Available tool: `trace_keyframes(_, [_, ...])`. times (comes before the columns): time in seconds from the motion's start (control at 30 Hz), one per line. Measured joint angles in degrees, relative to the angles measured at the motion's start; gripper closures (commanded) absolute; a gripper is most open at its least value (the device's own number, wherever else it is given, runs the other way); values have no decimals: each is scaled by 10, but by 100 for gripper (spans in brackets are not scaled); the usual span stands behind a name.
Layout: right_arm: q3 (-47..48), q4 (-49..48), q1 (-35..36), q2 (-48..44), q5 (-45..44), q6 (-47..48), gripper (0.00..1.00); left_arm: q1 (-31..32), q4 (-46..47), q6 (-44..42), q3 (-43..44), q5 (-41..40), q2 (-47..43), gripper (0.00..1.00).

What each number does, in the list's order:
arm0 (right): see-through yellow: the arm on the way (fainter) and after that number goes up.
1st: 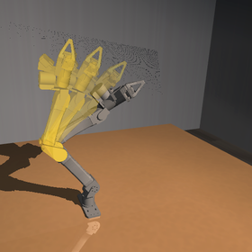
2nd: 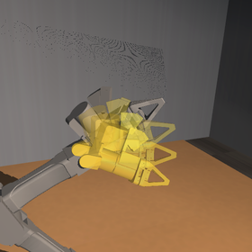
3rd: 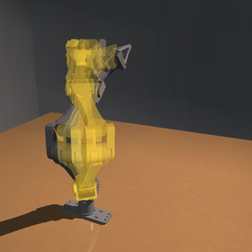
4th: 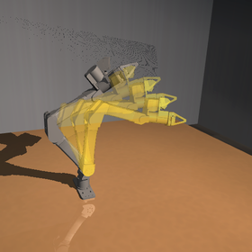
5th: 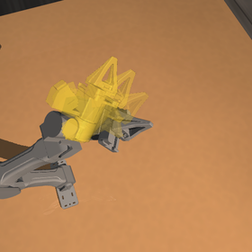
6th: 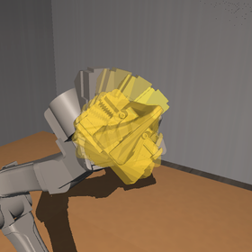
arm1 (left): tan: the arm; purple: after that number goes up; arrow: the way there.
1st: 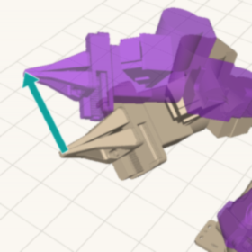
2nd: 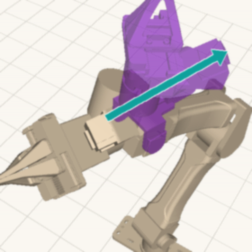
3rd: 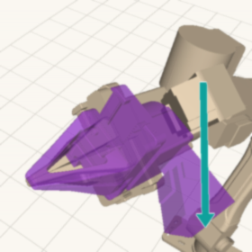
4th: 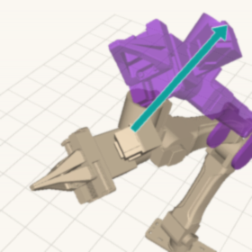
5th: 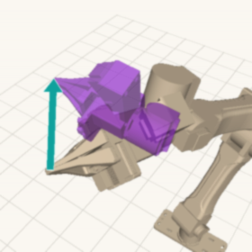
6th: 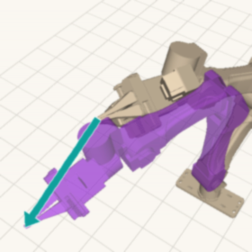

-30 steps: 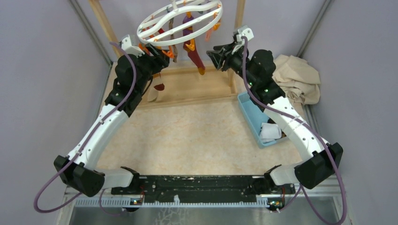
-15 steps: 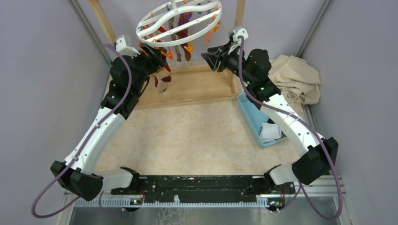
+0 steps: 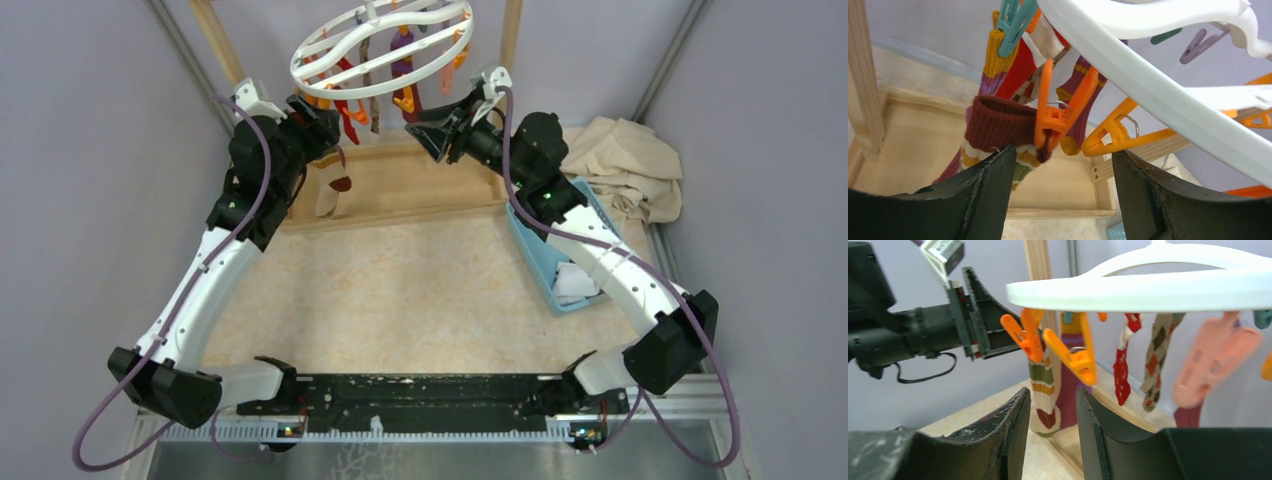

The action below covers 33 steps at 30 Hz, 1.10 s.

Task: Clip the socks to the hanger
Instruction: Open the clamp at the hanger.

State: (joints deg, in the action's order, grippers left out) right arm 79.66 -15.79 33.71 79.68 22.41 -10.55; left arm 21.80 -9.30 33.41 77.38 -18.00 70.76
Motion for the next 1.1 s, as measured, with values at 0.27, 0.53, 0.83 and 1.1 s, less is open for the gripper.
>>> trace_keyframes(0.27, [-10,-43,54,20,4,5,60,-20,-12,9,3,9,1,24])
trace_keyframes(0.53, [-9,-76,64,80,9,19,60,-34,-12,1,1,23,-9,23])
trace_keyframes(0.83, [34,-87,64,127,15,54,48,-43,-12,0,1,50,-10,23])
trace_keyframes(1.1, [94,-91,50,150,133,70,46,-51,-12,-5,2,74,-10,23])
